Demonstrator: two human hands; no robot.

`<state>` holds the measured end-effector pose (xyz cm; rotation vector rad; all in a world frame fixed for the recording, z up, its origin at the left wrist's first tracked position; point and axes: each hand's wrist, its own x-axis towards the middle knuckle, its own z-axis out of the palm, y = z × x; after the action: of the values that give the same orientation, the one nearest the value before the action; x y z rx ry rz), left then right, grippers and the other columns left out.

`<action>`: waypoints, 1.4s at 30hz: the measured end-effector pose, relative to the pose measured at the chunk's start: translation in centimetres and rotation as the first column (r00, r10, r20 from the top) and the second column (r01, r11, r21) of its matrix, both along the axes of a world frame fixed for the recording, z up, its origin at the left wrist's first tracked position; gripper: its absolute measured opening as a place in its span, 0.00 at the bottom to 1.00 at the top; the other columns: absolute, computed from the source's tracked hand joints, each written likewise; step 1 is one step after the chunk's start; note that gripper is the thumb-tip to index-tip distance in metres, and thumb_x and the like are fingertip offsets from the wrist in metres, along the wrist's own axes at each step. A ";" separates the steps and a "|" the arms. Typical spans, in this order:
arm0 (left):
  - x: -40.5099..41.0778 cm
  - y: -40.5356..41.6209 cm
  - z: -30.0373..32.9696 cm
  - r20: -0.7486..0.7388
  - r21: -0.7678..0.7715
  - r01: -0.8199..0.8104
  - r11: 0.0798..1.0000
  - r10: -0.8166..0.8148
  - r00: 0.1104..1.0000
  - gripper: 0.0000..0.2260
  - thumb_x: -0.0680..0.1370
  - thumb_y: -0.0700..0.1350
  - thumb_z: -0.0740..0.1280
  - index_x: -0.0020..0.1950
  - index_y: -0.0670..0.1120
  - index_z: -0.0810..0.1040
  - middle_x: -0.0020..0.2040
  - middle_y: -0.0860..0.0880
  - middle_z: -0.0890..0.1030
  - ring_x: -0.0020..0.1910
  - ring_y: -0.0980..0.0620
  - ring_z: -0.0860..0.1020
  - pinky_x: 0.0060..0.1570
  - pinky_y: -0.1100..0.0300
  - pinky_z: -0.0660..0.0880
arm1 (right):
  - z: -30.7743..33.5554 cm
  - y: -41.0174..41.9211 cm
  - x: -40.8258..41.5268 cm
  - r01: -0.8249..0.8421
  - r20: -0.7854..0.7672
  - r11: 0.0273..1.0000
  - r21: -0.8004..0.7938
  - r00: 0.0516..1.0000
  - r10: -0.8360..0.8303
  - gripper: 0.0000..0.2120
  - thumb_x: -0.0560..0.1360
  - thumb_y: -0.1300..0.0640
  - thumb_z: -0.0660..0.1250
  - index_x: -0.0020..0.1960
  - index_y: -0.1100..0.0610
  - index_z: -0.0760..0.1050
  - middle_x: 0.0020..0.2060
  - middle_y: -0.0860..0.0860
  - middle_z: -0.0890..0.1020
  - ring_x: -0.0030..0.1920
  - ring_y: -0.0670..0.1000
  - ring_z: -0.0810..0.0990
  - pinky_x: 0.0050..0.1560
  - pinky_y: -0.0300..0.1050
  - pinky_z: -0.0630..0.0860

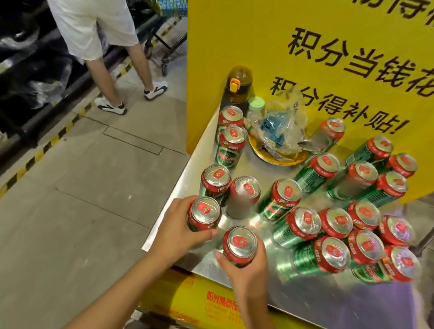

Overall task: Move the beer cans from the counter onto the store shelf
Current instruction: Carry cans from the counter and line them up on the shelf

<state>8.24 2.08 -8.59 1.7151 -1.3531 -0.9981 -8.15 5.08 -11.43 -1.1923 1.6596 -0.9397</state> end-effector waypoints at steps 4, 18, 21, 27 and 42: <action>-0.2 0.6 0.2 -0.076 0.017 -0.069 0.997 0.070 0.995 0.29 0.61 0.48 0.79 0.59 0.53 0.73 0.54 0.57 0.78 0.54 0.58 0.77 0.54 0.62 0.74 | 0.0 -0.2 -0.4 -0.020 0.033 1.000 0.016 0.999 0.019 0.32 0.58 0.58 0.82 0.57 0.45 0.71 0.51 0.48 0.81 0.53 0.47 0.80 0.55 0.44 0.77; 10.0 9.4 5.4 -0.367 0.093 -0.483 0.871 0.481 0.797 0.23 0.65 0.47 0.76 0.57 0.56 0.72 0.51 0.59 0.78 0.51 0.62 0.77 0.43 0.72 0.73 | 4.6 0.4 8.1 -0.374 0.146 0.924 0.081 0.921 0.360 0.30 0.57 0.53 0.81 0.55 0.44 0.73 0.50 0.43 0.82 0.52 0.45 0.80 0.59 0.49 0.76; 14.3 12.8 6.4 -0.365 0.091 -0.605 0.791 0.592 0.719 0.22 0.65 0.46 0.76 0.55 0.58 0.72 0.51 0.60 0.78 0.49 0.64 0.76 0.43 0.71 0.71 | 6.0 1.9 13.8 -0.485 0.151 0.871 0.073 0.869 0.471 0.29 0.57 0.52 0.81 0.55 0.44 0.74 0.49 0.42 0.82 0.52 0.43 0.80 0.51 0.40 0.78; 24.8 22.1 8.2 -0.340 0.056 -0.817 0.574 0.781 0.524 0.24 0.66 0.48 0.75 0.58 0.56 0.71 0.50 0.60 0.78 0.47 0.65 0.76 0.41 0.70 0.70 | 9.2 5.9 27.6 -0.715 0.187 0.699 0.010 0.688 0.701 0.25 0.61 0.65 0.79 0.52 0.48 0.72 0.45 0.42 0.79 0.41 0.30 0.77 0.38 0.22 0.71; 44.9 37.1 11.2 -0.321 -0.032 -0.984 0.176 0.930 0.177 0.21 0.68 0.44 0.75 0.56 0.56 0.71 0.46 0.62 0.75 0.45 0.64 0.73 0.42 0.65 0.70 | 12.2 15.6 53.3 -0.934 0.221 0.354 -0.040 0.337 0.915 0.30 0.61 0.57 0.80 0.59 0.49 0.73 0.51 0.46 0.81 0.52 0.45 0.79 0.43 0.35 0.74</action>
<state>53.19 39.16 2.57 1.6984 0.0409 -0.1830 45.14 20.70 0.73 -1.6049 0.5565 -0.1844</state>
